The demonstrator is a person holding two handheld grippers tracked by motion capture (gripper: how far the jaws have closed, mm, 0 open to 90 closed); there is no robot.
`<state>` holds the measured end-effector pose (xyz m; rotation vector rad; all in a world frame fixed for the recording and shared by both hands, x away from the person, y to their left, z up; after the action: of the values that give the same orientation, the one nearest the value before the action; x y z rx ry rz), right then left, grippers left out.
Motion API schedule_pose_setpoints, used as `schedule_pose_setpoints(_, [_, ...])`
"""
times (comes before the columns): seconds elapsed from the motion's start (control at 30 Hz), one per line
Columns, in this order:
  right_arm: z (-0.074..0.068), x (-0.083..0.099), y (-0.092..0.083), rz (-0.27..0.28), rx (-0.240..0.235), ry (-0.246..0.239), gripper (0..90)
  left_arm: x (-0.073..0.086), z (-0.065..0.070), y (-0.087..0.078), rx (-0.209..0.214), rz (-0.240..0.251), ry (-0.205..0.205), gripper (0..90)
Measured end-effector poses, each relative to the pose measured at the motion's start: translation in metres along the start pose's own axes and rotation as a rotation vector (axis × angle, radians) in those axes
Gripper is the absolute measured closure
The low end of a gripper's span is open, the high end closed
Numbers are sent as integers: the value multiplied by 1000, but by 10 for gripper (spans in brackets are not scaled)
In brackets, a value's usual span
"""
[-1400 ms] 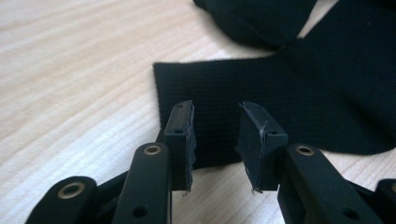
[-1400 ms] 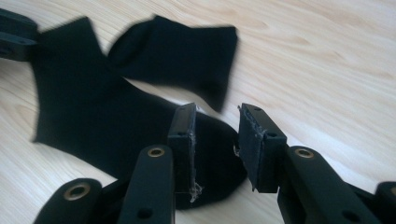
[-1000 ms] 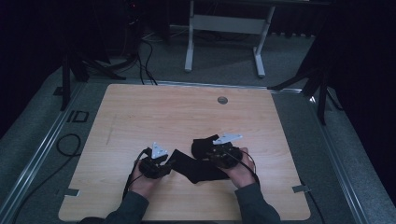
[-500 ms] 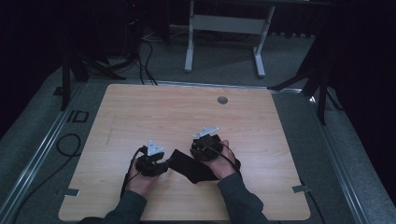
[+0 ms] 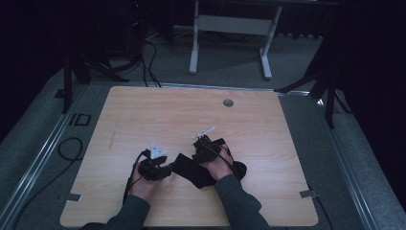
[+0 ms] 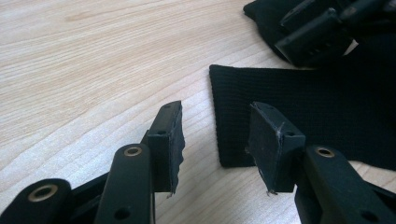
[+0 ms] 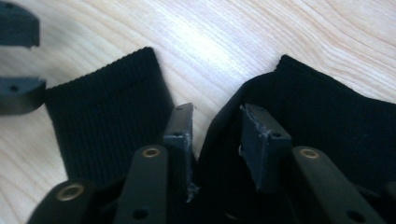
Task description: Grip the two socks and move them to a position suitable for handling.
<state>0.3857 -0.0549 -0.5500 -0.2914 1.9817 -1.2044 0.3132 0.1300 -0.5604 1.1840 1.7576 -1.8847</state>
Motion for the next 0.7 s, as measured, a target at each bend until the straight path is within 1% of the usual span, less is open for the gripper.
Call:
schedule_pose_setpoints(0.03, [1,-1,0,-3,3,8,686,0,0,0,0,0,0,552])
schedule_pose_setpoints(0.07, [1,-1,0,-3,3,8,686,0,0,0,0,0,0,552])
schedule_pose_setpoints(0.1, [3,-2,1,-12,10,19,728,0,0,0,-2,-3,-1,552])
schedule_pose_setpoints(0.13, [3,-2,1,-12,10,19,728,0,0,0,-2,-3,-1,552])
schedule_pose_setpoints(0.17, [3,-2,2,-18,18,17,757,0,0,0,-2,-4,-1,552])
schedule_pose_setpoints(0.33, [0,-3,6,-41,35,-6,790,1,2,1,0,-6,4,552])
schedule_pose_setpoints(0.37, [-2,-4,8,-52,54,-15,840,1,3,1,1,-8,7,552])
schedule_pose_setpoints(0.47, [2,-5,7,-41,31,9,863,1,3,2,3,-9,6,552])
schedule_pose_setpoints(0.53, [3,-4,4,-22,24,19,868,1,4,3,5,-10,6,552])
schedule_pose_setpoints(0.57, [3,-4,4,-22,24,19,868,1,4,3,5,-10,6,552])
schedule_pose_setpoints(0.6, [3,-4,-1,8,-2,27,869,1,4,3,5,-13,8,552])
schedule_pose_setpoints(0.7, [1,-4,-10,44,-37,29,869,2,4,4,3,-16,10,552])
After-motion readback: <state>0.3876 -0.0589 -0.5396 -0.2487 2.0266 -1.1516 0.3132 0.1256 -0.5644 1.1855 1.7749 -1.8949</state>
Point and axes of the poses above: each handheld gripper's, and its own axes: y roughly forward along the jaws, x roughly out of its underside, z roughly to its right, the point moved 2 cm from there along y, roughly forward along the jaws, and after that the axes turned 13 degrees about -x, right-handed, at the moved point
